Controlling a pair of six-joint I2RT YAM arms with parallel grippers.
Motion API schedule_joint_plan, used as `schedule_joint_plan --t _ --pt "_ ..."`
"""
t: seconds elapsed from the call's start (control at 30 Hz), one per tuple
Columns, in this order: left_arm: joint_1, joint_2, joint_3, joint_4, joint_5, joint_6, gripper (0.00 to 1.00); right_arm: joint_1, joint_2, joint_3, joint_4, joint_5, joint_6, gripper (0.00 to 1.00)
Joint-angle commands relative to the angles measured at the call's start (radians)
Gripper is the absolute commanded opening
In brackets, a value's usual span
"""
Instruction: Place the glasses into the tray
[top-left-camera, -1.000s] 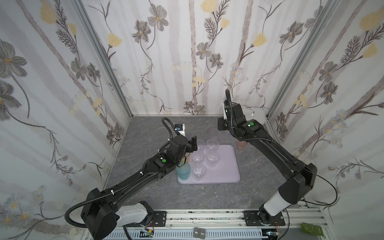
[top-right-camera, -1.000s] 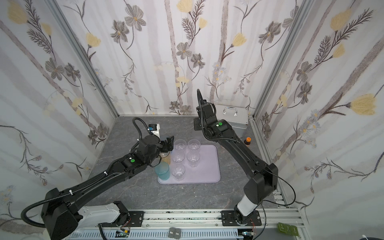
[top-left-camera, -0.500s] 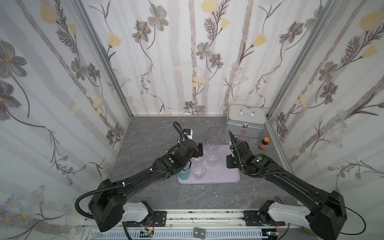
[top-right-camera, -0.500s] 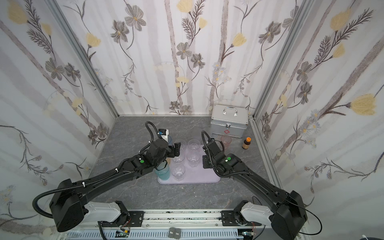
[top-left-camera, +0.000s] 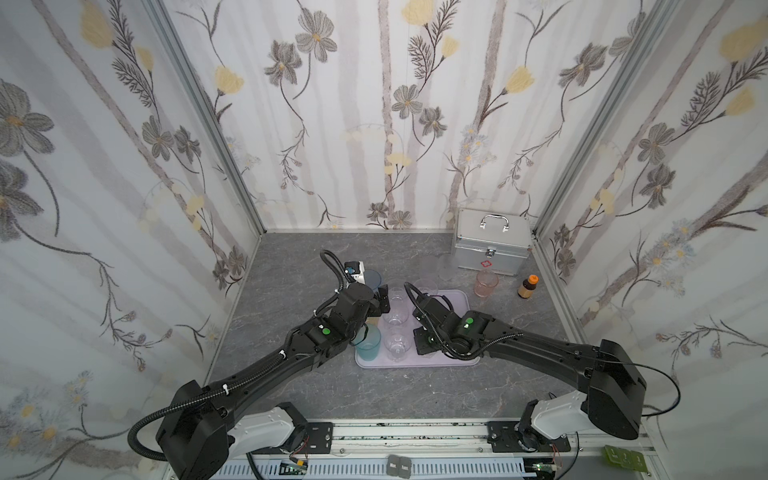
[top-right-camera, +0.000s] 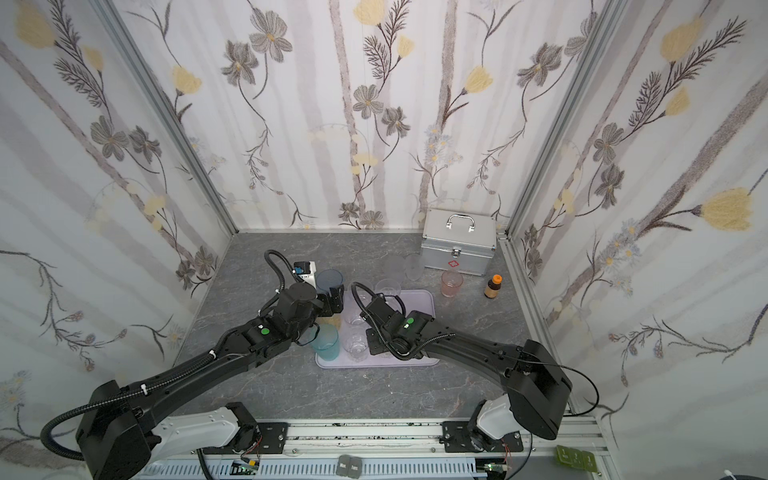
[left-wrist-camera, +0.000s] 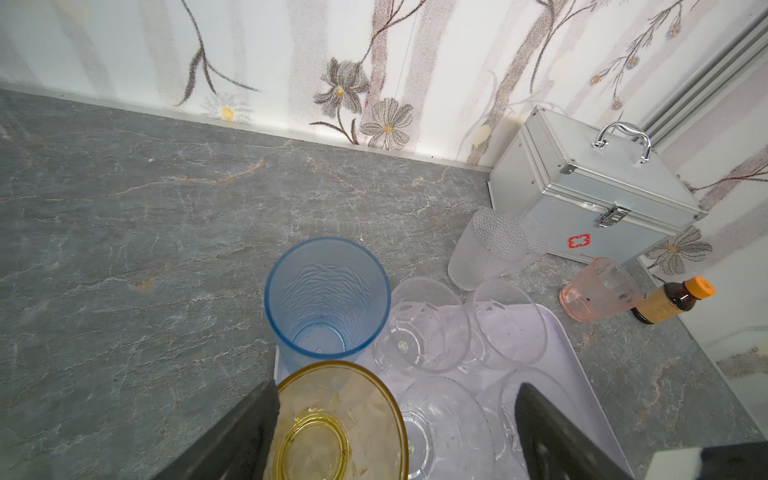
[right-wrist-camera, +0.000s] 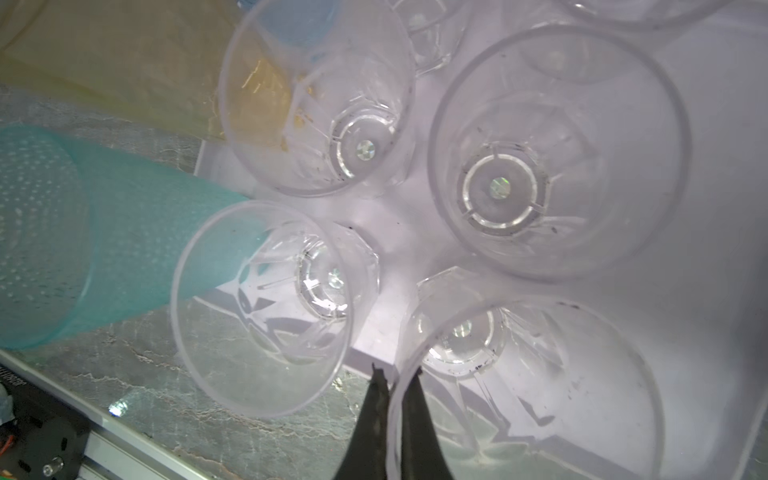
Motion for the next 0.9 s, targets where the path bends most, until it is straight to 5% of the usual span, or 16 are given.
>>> schedule_joint_plan --t 0.0,0.17,0.4,0.87 --pt "0.005 -0.001 -0.002 0.022 -0.012 -0.003 0.91 0.003 0.039 0.006 0.018 -0.047 0.001 0.10" --pt "0.008 -0.007 -0.014 0.028 -0.007 -0.010 0.92 0.004 0.073 0.002 0.011 -0.086 0.015 0.15" --pt "0.011 -0.008 -0.017 0.030 -0.011 -0.004 0.91 -0.023 -0.017 0.072 -0.036 -0.136 0.012 0.36" --pt "-0.119 0.170 0.107 0.064 0.036 -0.013 0.91 -0.409 -0.179 -0.092 0.015 -0.017 -0.041 0.46"
